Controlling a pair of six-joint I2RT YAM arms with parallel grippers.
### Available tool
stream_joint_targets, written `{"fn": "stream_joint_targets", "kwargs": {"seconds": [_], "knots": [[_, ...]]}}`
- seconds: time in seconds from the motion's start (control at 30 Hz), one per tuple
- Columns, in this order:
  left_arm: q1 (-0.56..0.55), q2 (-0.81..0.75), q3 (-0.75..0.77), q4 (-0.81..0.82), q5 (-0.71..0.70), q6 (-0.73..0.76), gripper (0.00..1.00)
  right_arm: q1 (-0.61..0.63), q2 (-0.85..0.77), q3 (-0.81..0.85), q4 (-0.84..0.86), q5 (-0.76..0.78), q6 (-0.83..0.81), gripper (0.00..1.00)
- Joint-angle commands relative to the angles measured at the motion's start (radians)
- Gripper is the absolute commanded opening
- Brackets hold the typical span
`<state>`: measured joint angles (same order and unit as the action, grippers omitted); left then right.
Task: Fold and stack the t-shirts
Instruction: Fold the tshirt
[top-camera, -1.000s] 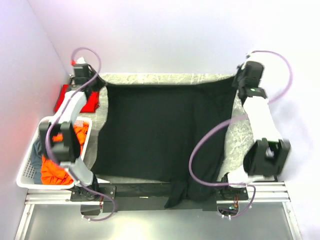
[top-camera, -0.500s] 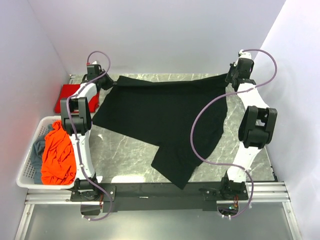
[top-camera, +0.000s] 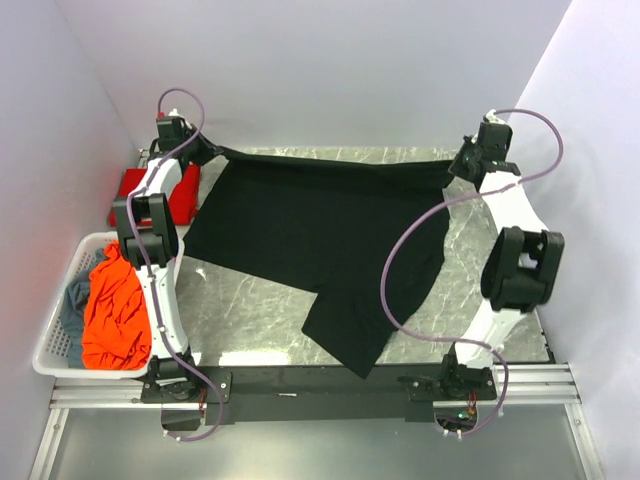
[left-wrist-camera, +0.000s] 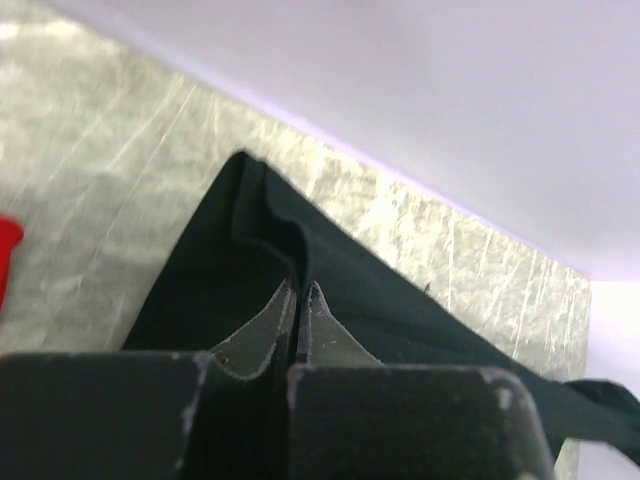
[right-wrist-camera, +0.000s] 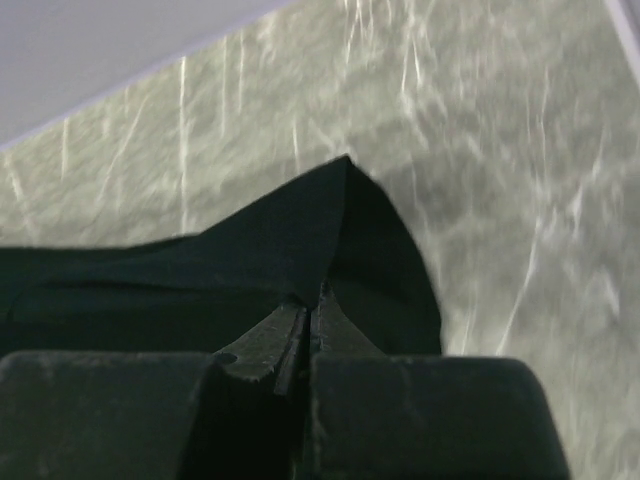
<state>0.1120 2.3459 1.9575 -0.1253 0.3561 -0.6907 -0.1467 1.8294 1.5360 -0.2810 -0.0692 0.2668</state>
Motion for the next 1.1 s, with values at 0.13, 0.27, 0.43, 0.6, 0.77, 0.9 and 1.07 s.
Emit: {"fn": "stream_joint_targets", "kwargs": {"seconds": [0.13,0.27,0.43,0.6,0.77,0.9,1.07], "knots": [[0.028,0.098,0.145,0.0,0.044,0.016,0.01,-0.011,-0.191,-0.146,-0.079,0.066,0.117,0.0],[0.029,0.112,0.153,0.009,0.064,-0.001,0.01,-0.011,-0.226,-0.18,-0.141,0.066,0.166,0.0],[0.031,0.108,0.127,0.018,0.072,-0.001,0.01,-0.01,-0.274,-0.264,-0.191,0.066,0.195,0.0],[0.029,0.11,0.116,0.009,0.058,0.025,0.01,-0.01,-0.327,-0.373,-0.207,0.068,0.222,0.0],[0.031,0.131,0.133,-0.02,0.029,0.046,0.01,-0.01,-0.328,-0.465,-0.193,0.071,0.258,0.0],[0.031,0.141,0.124,-0.03,0.035,0.04,0.01,-0.01,-0.318,-0.54,-0.167,0.074,0.284,0.0],[0.029,0.124,0.083,-0.05,0.018,0.052,0.01,-0.01,-0.303,-0.56,-0.164,0.072,0.293,0.0]]}}
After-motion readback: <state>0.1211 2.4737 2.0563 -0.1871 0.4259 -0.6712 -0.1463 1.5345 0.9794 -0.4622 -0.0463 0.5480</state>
